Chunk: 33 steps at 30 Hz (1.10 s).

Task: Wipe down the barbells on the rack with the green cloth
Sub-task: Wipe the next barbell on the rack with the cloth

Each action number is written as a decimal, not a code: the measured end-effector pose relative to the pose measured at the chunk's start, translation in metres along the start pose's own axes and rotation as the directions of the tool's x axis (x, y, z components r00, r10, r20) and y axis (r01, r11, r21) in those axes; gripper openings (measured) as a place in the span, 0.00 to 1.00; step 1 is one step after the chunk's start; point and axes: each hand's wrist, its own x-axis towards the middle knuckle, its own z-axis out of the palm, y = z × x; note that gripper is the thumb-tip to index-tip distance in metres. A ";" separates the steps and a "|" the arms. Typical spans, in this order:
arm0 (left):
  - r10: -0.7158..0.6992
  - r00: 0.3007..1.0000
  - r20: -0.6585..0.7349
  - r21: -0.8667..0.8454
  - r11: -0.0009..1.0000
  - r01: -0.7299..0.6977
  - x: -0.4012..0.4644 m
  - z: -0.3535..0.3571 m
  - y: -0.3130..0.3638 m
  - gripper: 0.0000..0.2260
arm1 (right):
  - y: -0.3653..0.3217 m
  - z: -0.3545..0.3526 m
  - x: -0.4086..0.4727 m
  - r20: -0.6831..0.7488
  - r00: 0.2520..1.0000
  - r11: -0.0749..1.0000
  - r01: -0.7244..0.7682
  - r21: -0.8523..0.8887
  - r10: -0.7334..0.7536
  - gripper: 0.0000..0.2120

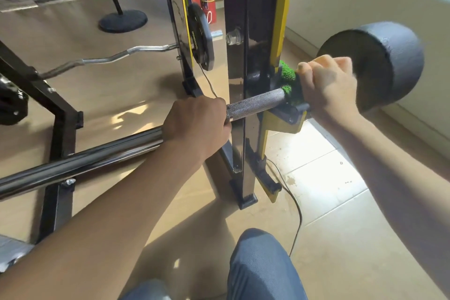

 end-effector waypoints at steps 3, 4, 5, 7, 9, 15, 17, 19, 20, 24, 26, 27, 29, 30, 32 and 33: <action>0.013 1.000 -0.005 -0.027 1.000 -0.013 -0.001 0.001 -0.001 0.12 | 0.005 0.001 -0.006 -0.009 0.994 0.973 0.107 -0.203 -0.111 0.20; 0.014 1.000 -0.009 -0.034 0.999 -0.014 -0.001 0.001 -0.002 0.12 | 0.003 0.000 -0.003 0.005 0.995 0.971 0.094 -0.219 -0.095 0.22; 0.018 1.000 -0.011 -0.041 0.999 -0.018 -0.002 0.002 -0.004 0.12 | 0.000 -0.002 0.001 0.012 0.998 0.975 0.070 -0.212 -0.069 0.23; 0.032 0.999 -0.010 -0.067 0.997 -0.032 -0.004 0.002 -0.007 0.12 | -0.013 -0.010 0.010 0.010 0.999 0.994 -0.050 -0.101 0.051 0.22; 0.061 0.998 -0.005 -0.098 0.993 -0.061 -0.006 0.001 -0.009 0.12 | -0.028 -0.016 0.018 0.039 0.978 0.978 -0.207 0.019 0.206 0.18; 0.033 0.999 0.037 -0.111 0.993 -0.028 -0.010 -0.011 -0.036 0.19 | -0.070 -0.029 0.008 0.015 0.936 0.928 -0.351 0.128 0.352 0.10; 0.014 0.997 0.081 -0.081 0.997 -0.007 -0.014 -0.006 -0.041 0.19 | -0.075 -0.034 0.003 -0.020 0.959 0.953 -0.277 0.122 0.281 0.08; 0.014 0.997 0.076 -0.038 0.999 -0.011 -0.016 0.000 -0.040 0.18 | -0.082 -0.042 0.001 -0.057 0.985 0.977 -0.156 0.143 0.166 0.07; 0.012 0.998 0.064 -0.019 1.000 -0.011 -0.017 0.003 -0.039 0.18 | -0.088 -0.043 -0.001 -0.072 0.992 0.982 -0.093 0.164 0.106 0.06; 0.013 0.999 0.040 -0.001 1.000 -0.013 -0.016 0.005 -0.041 0.15 | -0.124 -0.027 -0.013 -0.106 0.994 0.942 0.073 0.329 -0.040 0.06; 0.014 0.999 0.042 0.000 1.000 -0.014 -0.017 0.006 -0.043 0.14 | -0.131 -0.007 -0.029 -0.088 0.992 0.979 0.107 0.175 -0.093 0.12; 0.009 0.999 0.047 -0.001 1.000 -0.009 -0.017 0.006 -0.043 0.14 | -0.128 0.000 -0.036 -0.096 0.989 0.986 0.122 0.117 -0.111 0.15; -0.002 0.998 0.057 0.006 1.000 0.002 -0.016 0.004 -0.042 0.14 | -0.114 0.004 -0.048 -0.090 0.987 0.977 0.147 0.157 -0.134 0.18; -0.005 0.998 0.065 0.011 1.000 0.005 -0.015 0.003 -0.041 0.14 | -0.108 0.004 -0.054 -0.074 0.982 0.964 0.186 0.188 -0.175 0.18; -0.010 0.997 0.075 0.015 1.000 0.009 -0.015 0.002 -0.038 0.15 | -0.100 0.004 -0.059 -0.050 0.960 0.947 0.281 0.155 -0.276 0.19; -0.012 0.997 0.073 0.015 1.000 0.011 -0.015 0.001 -0.038 0.15 | -0.100 0.005 -0.057 -0.058 0.948 0.942 0.319 0.109 -0.314 0.18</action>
